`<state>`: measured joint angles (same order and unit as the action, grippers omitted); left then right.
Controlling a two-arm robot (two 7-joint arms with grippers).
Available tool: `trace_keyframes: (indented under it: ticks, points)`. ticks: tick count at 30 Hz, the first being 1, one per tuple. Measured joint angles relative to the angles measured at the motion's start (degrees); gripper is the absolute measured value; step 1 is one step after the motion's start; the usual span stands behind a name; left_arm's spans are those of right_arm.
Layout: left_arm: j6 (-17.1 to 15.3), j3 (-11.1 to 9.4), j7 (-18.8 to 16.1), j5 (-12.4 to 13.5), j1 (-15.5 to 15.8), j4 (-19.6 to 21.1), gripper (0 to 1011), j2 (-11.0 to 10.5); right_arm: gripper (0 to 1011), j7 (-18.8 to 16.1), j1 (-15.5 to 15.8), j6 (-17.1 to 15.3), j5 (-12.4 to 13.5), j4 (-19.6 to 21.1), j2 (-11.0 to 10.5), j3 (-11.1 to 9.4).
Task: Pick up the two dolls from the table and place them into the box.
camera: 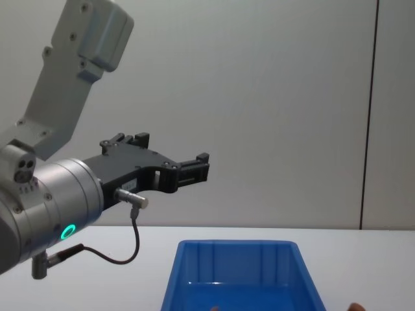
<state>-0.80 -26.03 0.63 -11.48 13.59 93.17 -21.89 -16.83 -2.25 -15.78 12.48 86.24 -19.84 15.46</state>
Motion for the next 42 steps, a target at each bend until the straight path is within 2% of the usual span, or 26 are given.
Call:
trace_keyframes:
  ticks: [1, 4, 13, 24, 34, 42]
  points:
    - [0.0, 0.0, 0.0, 0.0, 0.0, 0.0, 1001, 0.0, 460, 0.2, -0.2, 0.0, 0.0, -0.3, 0.2, 0.0]
    - [0.0, 0.0, 0.0, 0.0, 0.0, 0.0, 1001, 0.0, 439, 0.5, -0.5, 0.1, 0.1, -0.7, 0.5, 0.1]
    - [0.0, 0.0, 0.0, 0.0, 0.0, 0.0, 1001, 0.0, 437, 1.5, -1.0, 2.0, 0.3, -0.9, 0.9, 0.1]
    - [0.0, 0.0, 0.0, 0.0, 0.0, 0.0, 1001, 0.0, 437, 2.0, -1.7, 6.0, 0.3, 2.1, 1.0, -0.4]
    - [0.0, 0.0, 0.0, 0.0, 0.0, 0.0, 1001, 0.0, 437, -0.9, -3.7, 8.2, -1.7, 5.1, 2.0, 0.2]
    - [0.0, 0.0, 0.0, 0.0, 0.0, 0.0, 1001, 0.0, 437, -3.6, -6.0, 6.7, -4.3, 5.1, 3.9, 1.5]
